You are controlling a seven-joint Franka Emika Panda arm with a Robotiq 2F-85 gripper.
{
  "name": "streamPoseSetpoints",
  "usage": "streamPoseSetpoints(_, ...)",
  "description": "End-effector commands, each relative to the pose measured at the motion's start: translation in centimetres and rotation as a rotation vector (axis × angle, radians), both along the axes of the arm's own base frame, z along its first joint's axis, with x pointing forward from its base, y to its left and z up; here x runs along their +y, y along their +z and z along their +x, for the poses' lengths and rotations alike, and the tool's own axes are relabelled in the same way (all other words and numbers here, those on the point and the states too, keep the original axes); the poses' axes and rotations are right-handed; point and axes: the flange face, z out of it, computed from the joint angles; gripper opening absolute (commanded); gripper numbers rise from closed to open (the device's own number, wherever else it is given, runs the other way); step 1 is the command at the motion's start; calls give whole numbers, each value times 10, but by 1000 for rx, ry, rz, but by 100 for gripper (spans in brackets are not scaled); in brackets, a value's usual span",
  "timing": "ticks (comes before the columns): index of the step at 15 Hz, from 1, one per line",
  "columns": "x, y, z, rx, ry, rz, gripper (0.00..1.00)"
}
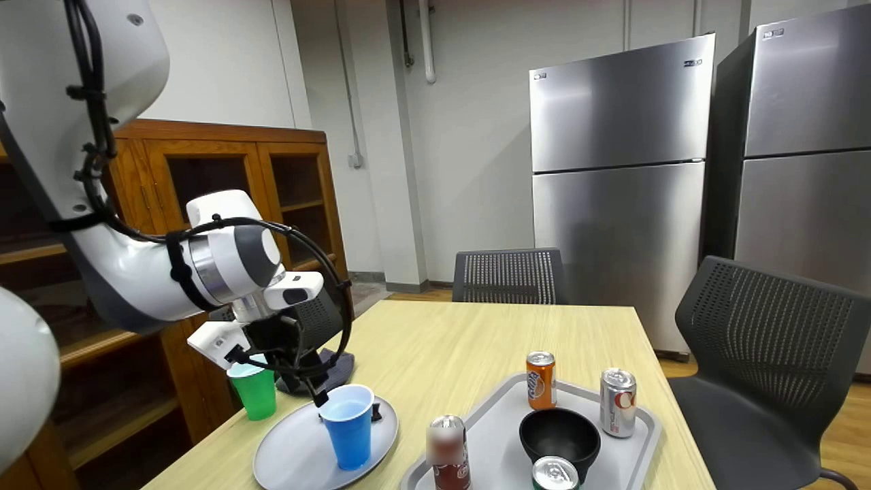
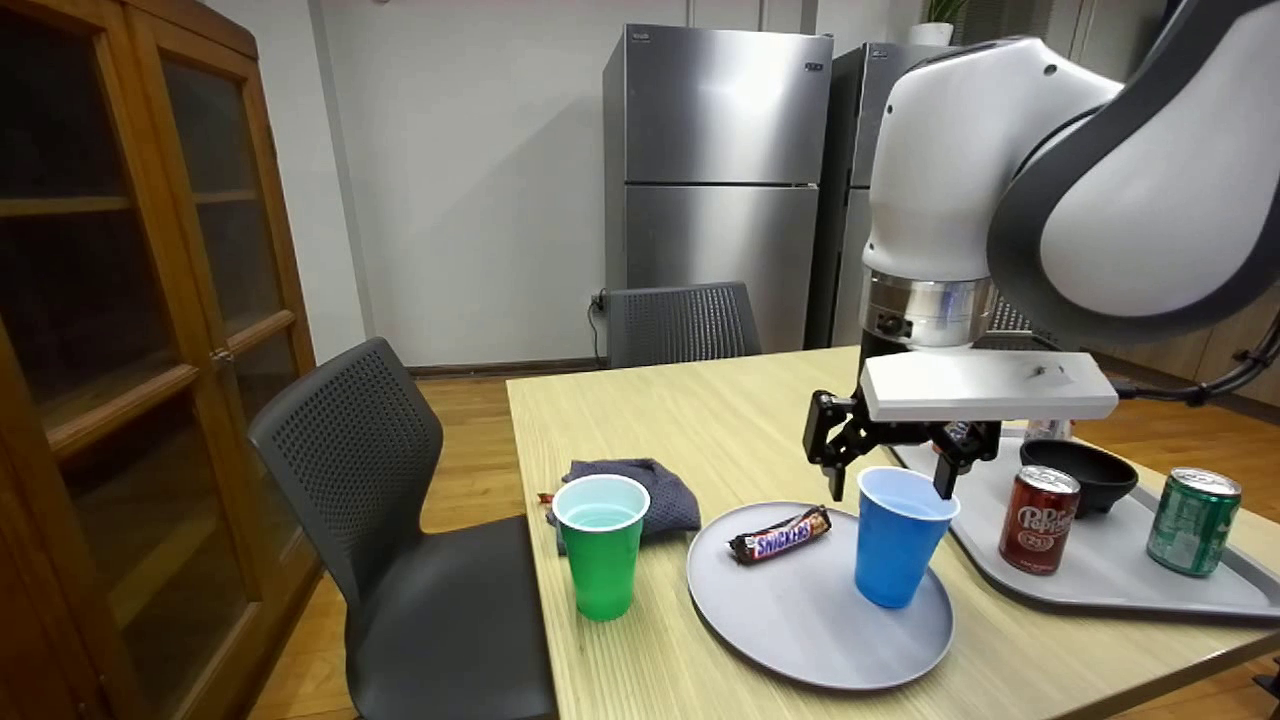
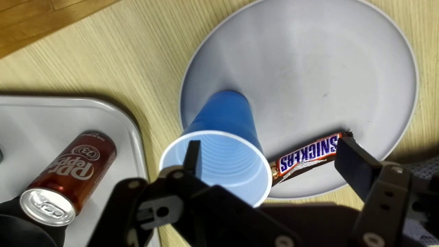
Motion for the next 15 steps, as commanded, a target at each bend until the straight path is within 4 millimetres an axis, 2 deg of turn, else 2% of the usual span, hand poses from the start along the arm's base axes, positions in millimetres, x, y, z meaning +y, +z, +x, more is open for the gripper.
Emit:
streamPoseSetpoints(1, 1, -6, 18, 11, -5, -9, 100)
streamPoseSetpoints(8, 1, -17, 48, 24, -4, -19, 100)
streamPoseSetpoints(15, 3, -39, 71, 64, 4, -14, 100)
